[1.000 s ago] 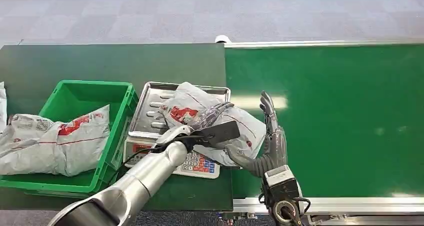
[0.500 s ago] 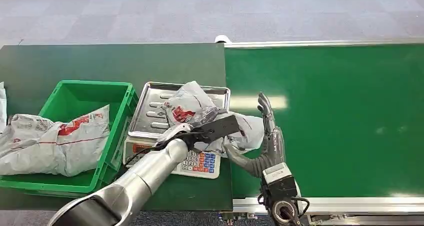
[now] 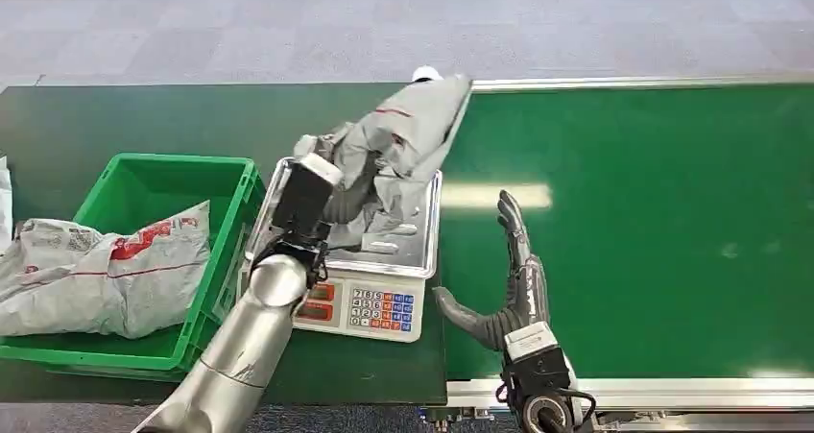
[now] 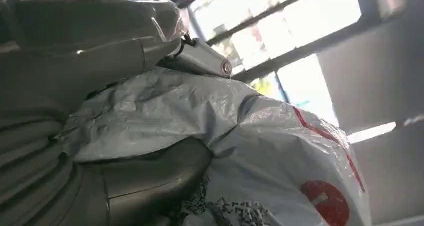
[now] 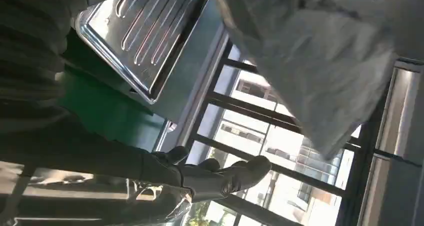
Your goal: Moved the parcel from conveyor to table for the left to box.
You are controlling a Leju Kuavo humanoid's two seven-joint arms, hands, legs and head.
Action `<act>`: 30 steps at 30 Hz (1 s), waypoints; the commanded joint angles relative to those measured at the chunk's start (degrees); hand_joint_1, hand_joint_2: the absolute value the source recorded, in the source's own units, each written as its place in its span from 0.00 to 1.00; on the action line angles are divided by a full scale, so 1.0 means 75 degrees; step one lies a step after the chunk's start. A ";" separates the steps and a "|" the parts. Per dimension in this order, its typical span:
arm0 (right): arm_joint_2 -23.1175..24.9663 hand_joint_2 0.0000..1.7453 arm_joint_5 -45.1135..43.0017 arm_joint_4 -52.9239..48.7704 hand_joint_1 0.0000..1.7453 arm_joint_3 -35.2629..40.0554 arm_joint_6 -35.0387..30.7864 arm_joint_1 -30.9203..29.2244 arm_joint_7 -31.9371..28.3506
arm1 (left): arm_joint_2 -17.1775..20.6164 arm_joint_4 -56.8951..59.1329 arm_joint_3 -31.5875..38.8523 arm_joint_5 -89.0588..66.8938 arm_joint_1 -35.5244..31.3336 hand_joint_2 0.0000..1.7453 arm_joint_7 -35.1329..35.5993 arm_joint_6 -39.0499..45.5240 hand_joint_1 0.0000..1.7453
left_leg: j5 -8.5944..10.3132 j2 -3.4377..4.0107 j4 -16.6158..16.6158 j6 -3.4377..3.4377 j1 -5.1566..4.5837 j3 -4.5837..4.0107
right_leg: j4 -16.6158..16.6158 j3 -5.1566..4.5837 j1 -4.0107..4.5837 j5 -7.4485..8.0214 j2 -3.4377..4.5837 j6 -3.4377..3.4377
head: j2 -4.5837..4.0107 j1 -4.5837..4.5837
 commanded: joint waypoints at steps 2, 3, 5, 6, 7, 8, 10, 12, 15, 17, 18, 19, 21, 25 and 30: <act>-0.0008 1.00 -0.0112 0.0326 0.00 -0.0256 -0.0142 0.0244 -0.0202 | 0.0935 -0.2138 0.1259 0.0026 0.0640 1.00 0.0293 0.0780 1.00 | -0.0004 0.0035 -0.0009 -0.0001 0.0004 0.0016 | -0.0011 0.0007 0.0006 0.0005 0.0024 -0.0009 | 0.0000 0.0000; 0.0000 1.00 -0.0128 0.0335 0.00 -0.0252 -0.0167 0.0233 -0.0203 | 0.1015 -0.1712 0.1597 0.0111 0.0443 1.00 0.0325 0.0810 1.00 | -0.0004 0.0044 -0.0012 -0.0001 0.0004 0.0021 | -0.0013 0.0009 0.0007 0.0007 0.0029 -0.0012 | 0.0000 0.0000; 0.0046 1.00 -0.0178 0.0305 0.00 -0.0239 -0.0190 0.0231 -0.0188 | 0.0987 -0.0978 0.2324 0.0121 0.0132 1.00 0.0158 0.1328 1.00 | 0.0002 0.0030 -0.0008 -0.0002 0.0004 0.0013 | -0.0007 0.0006 0.0007 0.0007 0.0019 -0.0010 | -0.0003 0.0000; 0.0054 1.00 -0.0179 0.0278 0.00 -0.0216 -0.0209 0.0235 -0.0185 | 0.1151 -0.0614 0.2443 0.0312 -0.0011 1.00 -0.0027 0.1298 1.00 | 0.0003 0.0021 -0.0007 -0.0002 0.0001 0.0012 | -0.0005 0.0006 0.0003 0.0005 0.0012 -0.0008 | 0.0000 0.0003; 0.0057 1.00 -0.0219 0.0261 0.00 -0.0189 -0.0201 0.0229 -0.0160 | 0.1197 -0.0079 0.2899 0.0389 -0.0191 1.00 -0.0086 0.1515 1.00 | 0.0007 0.0026 -0.0011 -0.0002 0.0002 0.0014 | -0.0008 0.0008 0.0005 0.0009 0.0013 -0.0012 | 0.0000 0.0006; 0.0054 1.00 -0.0229 0.0260 0.00 -0.0172 -0.0212 0.0219 -0.0150 | 0.1255 0.0202 0.3083 0.0462 -0.0282 1.00 -0.0236 0.1431 1.00 | 0.0010 0.0038 -0.0015 -0.0005 0.0005 0.0020 | -0.0011 0.0010 0.0008 0.0014 0.0022 -0.0016 | 0.0000 -0.0003; 0.0082 1.00 -0.0264 0.0270 0.00 -0.0191 -0.0233 0.0172 -0.0107 | 0.1412 0.1144 0.3575 0.0408 -0.0621 1.00 -0.0267 0.1658 1.00 | 0.0009 0.0036 -0.0016 -0.0006 0.0005 0.0024 | -0.0009 0.0011 0.0008 0.0013 0.0020 -0.0017 | 0.0000 0.0006; 0.0114 1.00 -0.0270 0.0278 0.00 -0.0239 -0.0230 0.0180 -0.0059 | 0.1568 0.1777 0.3888 0.0403 -0.0785 1.00 -0.0097 0.1740 1.00 | 0.0007 0.0020 -0.0012 -0.0006 0.0001 0.0023 | -0.0005 0.0013 0.0003 0.0005 0.0010 -0.0011 | 0.0000 0.0000; 0.0123 1.00 -0.0285 0.0288 0.00 -0.0311 -0.0218 0.0191 -0.0023 | 0.1711 0.2358 0.4322 0.0437 -0.0885 1.00 -0.0133 0.2041 1.00 | 0.0005 0.0018 -0.0011 -0.0003 0.0002 0.0026 | -0.0005 0.0015 0.0005 0.0002 0.0009 -0.0008 | 0.0000 0.0003; 0.0097 1.00 -0.0308 0.0336 0.00 -0.0357 -0.0213 0.0157 0.0010 | 0.1832 0.2614 0.4641 0.0582 -0.0936 1.00 -0.0151 0.2180 1.00 | 0.0003 0.0022 -0.0008 -0.0003 0.0003 0.0022 | -0.0001 0.0012 0.0006 0.0002 0.0014 -0.0008 | 0.0000 0.0000; 0.0089 1.00 -0.0312 0.0342 0.00 -0.0367 -0.0211 0.0154 0.0013 | 0.1896 0.2638 0.4668 0.0585 -0.0919 1.00 -0.0149 0.2166 1.00 | 0.0003 0.0038 -0.0014 -0.0003 0.0006 0.0029 | -0.0009 0.0015 0.0010 0.0007 0.0025 -0.0011 | 0.0000 0.0000; 0.0076 1.00 -0.0336 0.0370 0.00 -0.0380 -0.0208 0.0131 0.0035 | 0.1922 0.2708 0.4840 0.0683 -0.0947 1.00 -0.0224 0.2141 1.00 | 0.0002 0.0031 -0.0010 -0.0003 0.0003 0.0024 | -0.0004 0.0012 0.0007 0.0003 0.0021 -0.0008 | 0.0000 0.0003; 0.0063 1.00 -0.0349 0.0389 0.00 -0.0377 -0.0204 0.0128 0.0047 | 0.1960 0.2650 0.4917 0.0689 -0.0887 1.00 -0.0266 0.2172 1.00 | 0.0003 0.0028 -0.0008 -0.0004 0.0007 0.0019 | -0.0004 0.0010 0.0011 0.0003 0.0019 -0.0009 | 0.0000 0.0003; 0.0048 1.00 -0.0389 0.0524 0.00 -0.0287 -0.0192 0.0136 0.0108 | 0.1909 0.1912 0.5193 0.0745 -0.0420 1.00 -0.0142 0.2217 0.00 | 0.0004 0.0030 -0.0014 -0.0004 0.0007 0.0021 | -0.0011 0.0010 0.0011 0.0006 0.0019 -0.0011 | 0.0000 0.0006; 0.0097 1.00 -0.0381 0.0604 0.00 -0.0262 -0.0191 0.0154 0.0156 | 0.1917 0.0981 0.5878 0.1561 0.0299 1.00 -0.0519 0.2183 0.00 | -0.0001 0.0041 -0.0012 -0.0004 0.0004 0.0018 | -0.0006 0.0004 0.0008 0.0005 0.0034 -0.0009 | 0.0000 0.0000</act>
